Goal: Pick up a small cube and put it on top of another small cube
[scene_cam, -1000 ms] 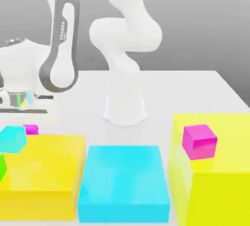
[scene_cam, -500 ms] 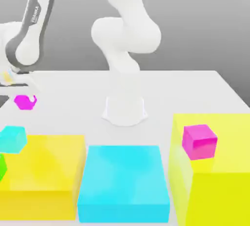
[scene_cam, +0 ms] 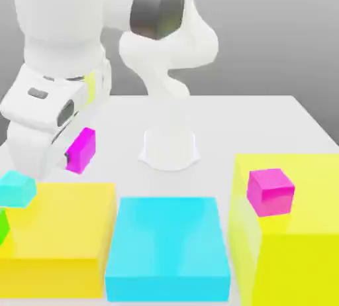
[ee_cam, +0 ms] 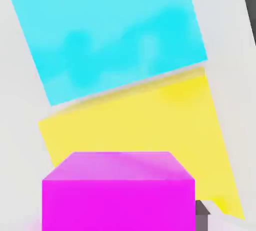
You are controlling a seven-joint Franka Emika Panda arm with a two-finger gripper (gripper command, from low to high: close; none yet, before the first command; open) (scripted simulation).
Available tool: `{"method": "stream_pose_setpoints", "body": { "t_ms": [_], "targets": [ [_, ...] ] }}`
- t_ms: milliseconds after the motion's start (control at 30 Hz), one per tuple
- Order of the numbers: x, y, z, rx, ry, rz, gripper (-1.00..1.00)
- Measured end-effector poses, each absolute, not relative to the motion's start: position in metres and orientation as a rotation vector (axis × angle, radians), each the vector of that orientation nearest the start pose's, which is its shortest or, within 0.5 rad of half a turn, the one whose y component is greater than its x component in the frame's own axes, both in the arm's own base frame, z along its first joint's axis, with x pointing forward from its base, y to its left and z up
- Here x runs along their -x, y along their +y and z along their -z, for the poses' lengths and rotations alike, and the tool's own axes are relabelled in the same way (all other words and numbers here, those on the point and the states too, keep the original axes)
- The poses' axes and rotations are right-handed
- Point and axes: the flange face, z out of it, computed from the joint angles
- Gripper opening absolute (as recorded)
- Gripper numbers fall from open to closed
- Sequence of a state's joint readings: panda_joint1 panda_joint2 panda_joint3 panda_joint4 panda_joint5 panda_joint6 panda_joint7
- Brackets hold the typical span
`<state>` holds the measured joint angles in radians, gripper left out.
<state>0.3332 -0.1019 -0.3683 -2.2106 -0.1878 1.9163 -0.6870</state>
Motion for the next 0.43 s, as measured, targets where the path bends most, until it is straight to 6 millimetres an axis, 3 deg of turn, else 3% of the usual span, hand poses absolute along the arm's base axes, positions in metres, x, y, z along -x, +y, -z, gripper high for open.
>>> {"method": "stream_pose_setpoints", "body": {
  "t_ms": [167, 233, 300, 333, 433],
  "targets": [
    [-0.481, 0.097, -0.44, 2.745, -1.568, -0.118, -1.0],
    [-0.478, 0.135, -0.429, 2.672, -1.661, -0.033, -1.0],
    [-0.476, 0.146, -0.401, 2.652, -1.686, -0.011, -1.0],
    [-0.475, 0.147, -0.393, 2.649, -1.69, -0.007, 1.0],
    [-0.475, 0.147, -0.393, 2.648, -1.69, -0.007, 1.0]
  ]
}}
